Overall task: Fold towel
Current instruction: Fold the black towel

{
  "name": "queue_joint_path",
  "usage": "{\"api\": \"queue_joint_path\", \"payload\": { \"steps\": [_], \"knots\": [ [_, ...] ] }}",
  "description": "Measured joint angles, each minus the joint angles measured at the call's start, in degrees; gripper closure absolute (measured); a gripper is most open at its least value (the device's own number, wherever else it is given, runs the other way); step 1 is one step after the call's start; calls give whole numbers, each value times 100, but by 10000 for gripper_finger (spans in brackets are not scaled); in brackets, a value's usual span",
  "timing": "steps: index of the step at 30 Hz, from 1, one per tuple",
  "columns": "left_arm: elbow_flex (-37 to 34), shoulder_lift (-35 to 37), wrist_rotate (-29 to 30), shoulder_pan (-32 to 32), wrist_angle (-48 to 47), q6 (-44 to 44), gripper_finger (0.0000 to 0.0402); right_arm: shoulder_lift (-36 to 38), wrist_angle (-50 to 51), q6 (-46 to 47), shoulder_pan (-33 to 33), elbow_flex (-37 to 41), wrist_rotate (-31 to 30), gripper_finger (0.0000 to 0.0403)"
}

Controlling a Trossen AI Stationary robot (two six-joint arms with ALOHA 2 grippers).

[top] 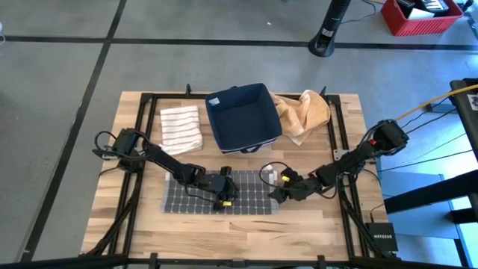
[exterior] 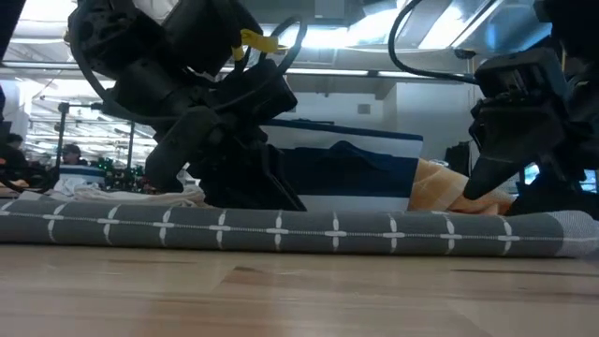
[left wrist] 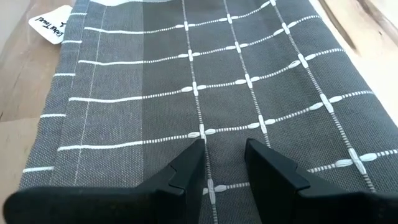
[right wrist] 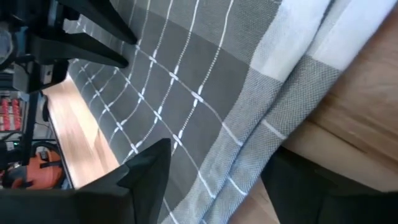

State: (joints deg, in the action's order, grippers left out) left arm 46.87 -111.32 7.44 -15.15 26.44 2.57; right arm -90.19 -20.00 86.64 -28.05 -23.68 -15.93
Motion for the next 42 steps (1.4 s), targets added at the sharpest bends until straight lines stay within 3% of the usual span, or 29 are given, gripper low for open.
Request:
{"api": "queue_joint_path", "payload": {
  "steps": [13, 21, 28, 33, 39, 42],
  "knots": [
    [0, -1, 17, 27, -44, 40, 294, -35, -299, -465, 4, 17, -822, 258],
    [-2, -1, 17, 27, -42, 40, 294, 28, -268, -668, 2, -34, -597, 387],
    [-7, 21, 21, 21, -63, -52, 294, 321, 609, -906, 152, -762, -622, 377],
    [27, 23, 25, 1, -81, -106, 294, 332, 570, -1540, 276, -1332, -916, 395],
    [147, 24, 31, -56, -153, -254, 294, 117, 362, -2061, 439, -1743, -1200, 377],
    [344, 373, 33, -178, -914, -292, 294, -80, 307, -2261, 459, -1855, -1193, 381]
  ]
}}
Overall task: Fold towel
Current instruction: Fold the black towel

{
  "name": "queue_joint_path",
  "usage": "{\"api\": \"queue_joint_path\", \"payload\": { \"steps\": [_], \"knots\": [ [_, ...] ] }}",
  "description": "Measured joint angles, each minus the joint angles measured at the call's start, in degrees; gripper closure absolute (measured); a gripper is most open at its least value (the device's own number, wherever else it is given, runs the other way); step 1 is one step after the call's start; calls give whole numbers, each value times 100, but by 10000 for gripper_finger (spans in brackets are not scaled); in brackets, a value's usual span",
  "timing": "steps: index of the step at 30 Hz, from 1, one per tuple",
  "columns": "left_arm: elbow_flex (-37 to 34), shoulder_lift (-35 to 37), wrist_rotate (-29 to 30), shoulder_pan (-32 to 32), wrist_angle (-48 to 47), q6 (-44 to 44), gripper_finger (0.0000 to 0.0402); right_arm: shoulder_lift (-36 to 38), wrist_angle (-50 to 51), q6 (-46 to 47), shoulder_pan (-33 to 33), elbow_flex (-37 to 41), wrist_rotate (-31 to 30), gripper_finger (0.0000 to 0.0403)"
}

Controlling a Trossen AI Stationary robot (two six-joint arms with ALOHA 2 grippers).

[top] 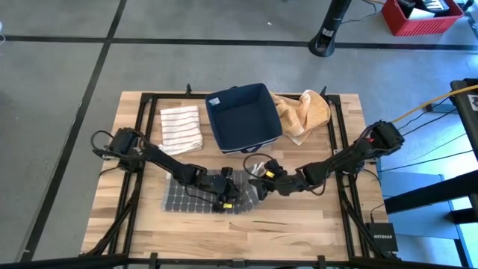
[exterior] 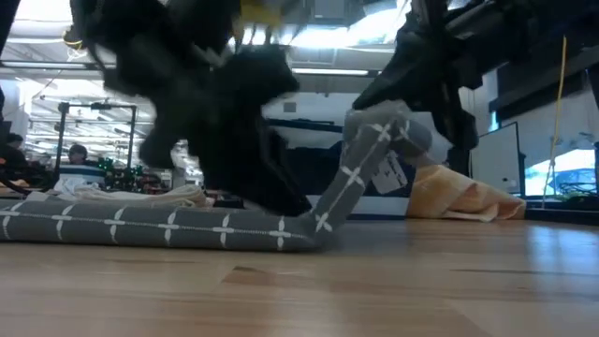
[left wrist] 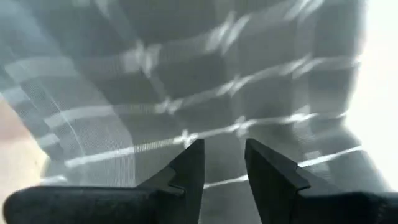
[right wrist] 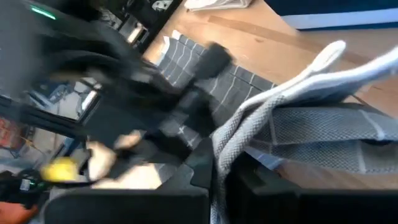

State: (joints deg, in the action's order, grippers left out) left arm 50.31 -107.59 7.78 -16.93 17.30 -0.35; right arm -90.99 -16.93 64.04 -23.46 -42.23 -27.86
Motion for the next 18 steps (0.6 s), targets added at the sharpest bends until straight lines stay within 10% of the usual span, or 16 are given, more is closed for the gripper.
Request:
{"api": "queue_joint_path", "payload": {
  "steps": [9, 18],
  "knots": [
    [165, 1266, 39, -342, -2803, 1043, 294, -110, 123, -171, -11, -10, -54, 388],
    [-688, 837, 356, -363, -1674, 1748, 294, -119, 72, -296, -13, -10, -96, 391]
  ]
}}
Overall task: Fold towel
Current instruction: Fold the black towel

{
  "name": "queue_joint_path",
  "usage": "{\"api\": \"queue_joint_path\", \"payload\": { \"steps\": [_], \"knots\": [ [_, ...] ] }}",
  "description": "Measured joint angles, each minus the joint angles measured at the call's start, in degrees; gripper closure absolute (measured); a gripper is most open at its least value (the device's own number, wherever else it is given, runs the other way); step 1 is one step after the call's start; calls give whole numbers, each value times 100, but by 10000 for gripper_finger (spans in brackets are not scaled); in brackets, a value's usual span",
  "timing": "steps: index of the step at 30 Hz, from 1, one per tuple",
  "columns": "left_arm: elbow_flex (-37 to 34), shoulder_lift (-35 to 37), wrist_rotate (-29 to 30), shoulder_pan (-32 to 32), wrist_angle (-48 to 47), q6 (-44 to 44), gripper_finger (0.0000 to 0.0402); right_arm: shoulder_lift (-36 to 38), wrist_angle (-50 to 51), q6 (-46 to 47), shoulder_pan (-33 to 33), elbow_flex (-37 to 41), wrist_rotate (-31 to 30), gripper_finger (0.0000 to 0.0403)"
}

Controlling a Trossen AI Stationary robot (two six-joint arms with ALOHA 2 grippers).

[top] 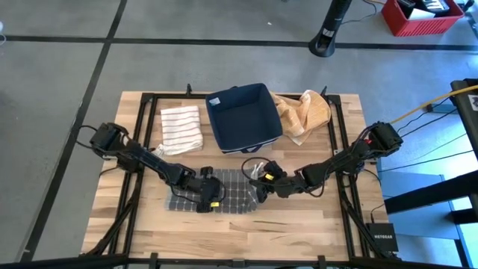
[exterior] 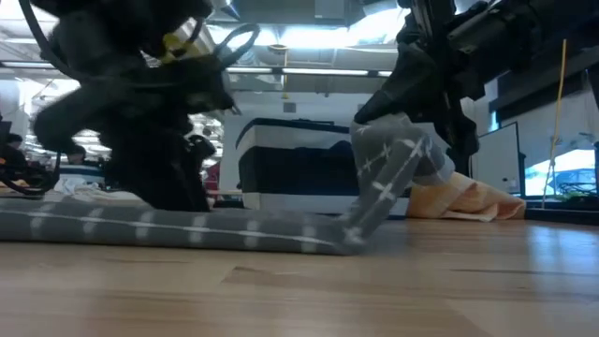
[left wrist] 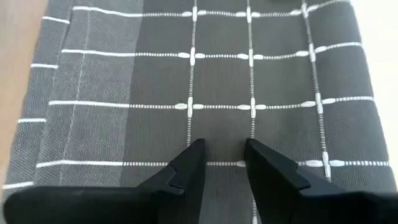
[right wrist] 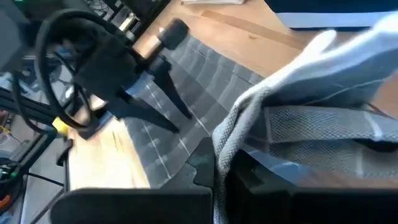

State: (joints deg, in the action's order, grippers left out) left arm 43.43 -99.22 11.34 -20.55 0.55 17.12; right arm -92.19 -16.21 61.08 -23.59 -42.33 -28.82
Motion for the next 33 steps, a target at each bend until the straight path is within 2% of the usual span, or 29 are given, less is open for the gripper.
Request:
{"api": "queue_joint_path", "payload": {
  "steps": [5, 8, 15, 17, 21, 26, 29, 31, 33],
  "knots": [
    [-16, -392, -52, 26, 1323, -257, 294, -330, -877, 7, 59, -27, 27, 385],
    [-23, -559, -88, 70, 1802, -327, 294, -668, -1272, -22, 140, -216, 204, 386],
    [120, -581, -57, 148, 1746, -408, 294, -1245, -1399, -555, 275, -1082, 474, 387],
    [219, -442, -38, 103, 1312, -379, 294, -1284, -1311, -698, 302, -1223, 545, 387],
    [527, 193, -47, -28, -179, -155, 294, -1289, -1213, -755, 308, -1294, 541, 388],
    [578, 1057, -28, -456, -1980, 760, 294, -1295, -893, -730, 304, -1281, 555, 388],
    [554, 1210, 201, -781, -2852, 1207, 294, -1298, -921, -728, 304, -1276, 591, 388],
    [308, 1178, 527, -951, -2797, 1279, 294, -1295, -961, -734, 304, -1281, 590, 388],
    [7, 1096, 638, -1025, -2266, 1139, 294, -1295, -971, -732, 304, -1279, 590, 388]
  ]
}}
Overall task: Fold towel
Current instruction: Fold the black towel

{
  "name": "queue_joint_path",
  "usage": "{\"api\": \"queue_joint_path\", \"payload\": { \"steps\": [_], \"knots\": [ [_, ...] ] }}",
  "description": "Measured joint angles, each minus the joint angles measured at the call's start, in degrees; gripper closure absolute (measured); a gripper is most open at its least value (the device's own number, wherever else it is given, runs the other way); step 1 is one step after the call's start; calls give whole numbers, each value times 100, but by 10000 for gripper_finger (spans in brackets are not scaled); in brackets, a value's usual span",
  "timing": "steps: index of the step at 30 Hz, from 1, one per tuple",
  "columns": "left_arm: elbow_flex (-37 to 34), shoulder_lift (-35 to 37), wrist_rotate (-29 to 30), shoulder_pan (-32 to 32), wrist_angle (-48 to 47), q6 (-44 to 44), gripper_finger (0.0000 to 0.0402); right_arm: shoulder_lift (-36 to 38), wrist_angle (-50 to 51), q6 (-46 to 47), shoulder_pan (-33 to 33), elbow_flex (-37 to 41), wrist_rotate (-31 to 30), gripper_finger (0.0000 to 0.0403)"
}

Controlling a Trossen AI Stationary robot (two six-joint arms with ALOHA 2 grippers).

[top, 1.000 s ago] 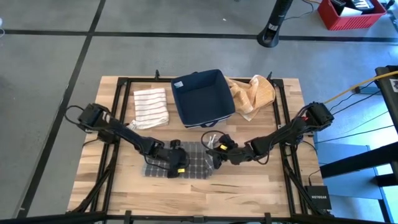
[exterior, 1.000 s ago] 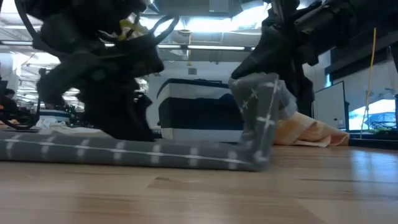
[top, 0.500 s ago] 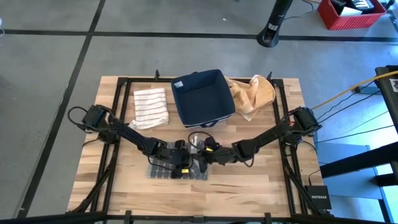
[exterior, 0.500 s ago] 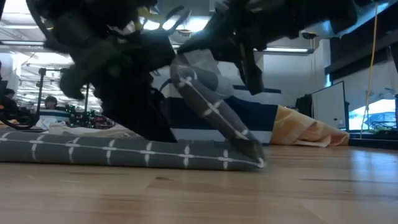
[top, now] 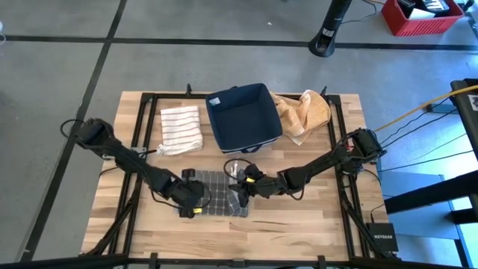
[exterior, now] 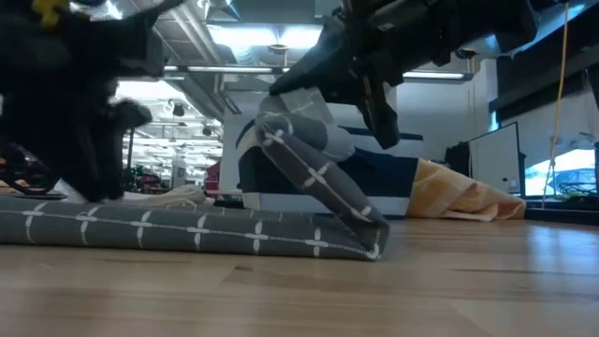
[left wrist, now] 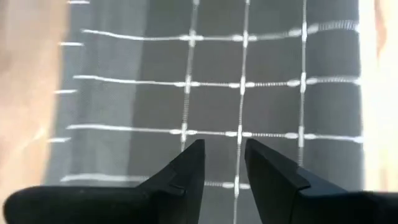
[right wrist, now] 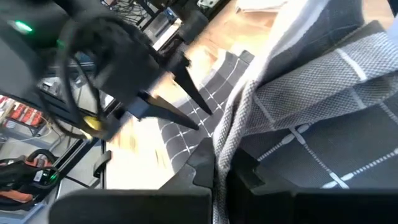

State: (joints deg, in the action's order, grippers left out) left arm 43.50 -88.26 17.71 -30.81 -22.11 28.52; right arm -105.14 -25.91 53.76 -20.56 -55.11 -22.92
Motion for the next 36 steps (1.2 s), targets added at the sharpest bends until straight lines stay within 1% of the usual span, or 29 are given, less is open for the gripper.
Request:
{"api": "queue_joint_path", "payload": {
  "steps": [2, 5, 7, 10, 12, 14, 17, 20, 28, 30, 32, 36],
  "knots": [
    [-290, -136, 7, -1, 455, -56, 294, 0, -6, 57, 0, -2, 2, 388],
    [-525, -366, 68, 77, 1274, 91, 294, 0, -4, 285, 0, -1, 34, 388],
    [-563, -529, 96, 156, 1763, 84, 294, 0, -1, 501, 11, -13, 172, 388],
    [-570, -730, 95, 244, 2551, -217, 294, 0, 2, 599, 42, -88, 208, 388],
    [-585, -802, 63, 280, 2891, -468, 294, 0, -4, 611, 91, -146, 215, 388],
    [-588, -827, 52, 318, 3029, -552, 294, -2, -3, 652, 118, -206, 256, 388],
    [-589, -827, 55, 383, 3007, -595, 294, -170, -34, 667, 122, -430, 251, 388],
    [-589, -826, 67, 434, 3010, -500, 294, -492, 13, 665, 120, -728, 307, 388],
    [-576, -721, 81, 339, 2880, -482, 294, -1140, 7, 767, 206, -1199, 311, 388],
    [-461, -547, 70, 293, 2553, -542, 294, -1254, 2, 776, 232, -1304, 332, 388],
    [-282, -309, 66, 264, 2009, -516, 294, -1301, 0, 776, 234, -1364, 369, 388],
    [-91, 196, -27, 66, 823, 71, 294, -1303, 21, 779, 232, -1373, 333, 388]
  ]
}}
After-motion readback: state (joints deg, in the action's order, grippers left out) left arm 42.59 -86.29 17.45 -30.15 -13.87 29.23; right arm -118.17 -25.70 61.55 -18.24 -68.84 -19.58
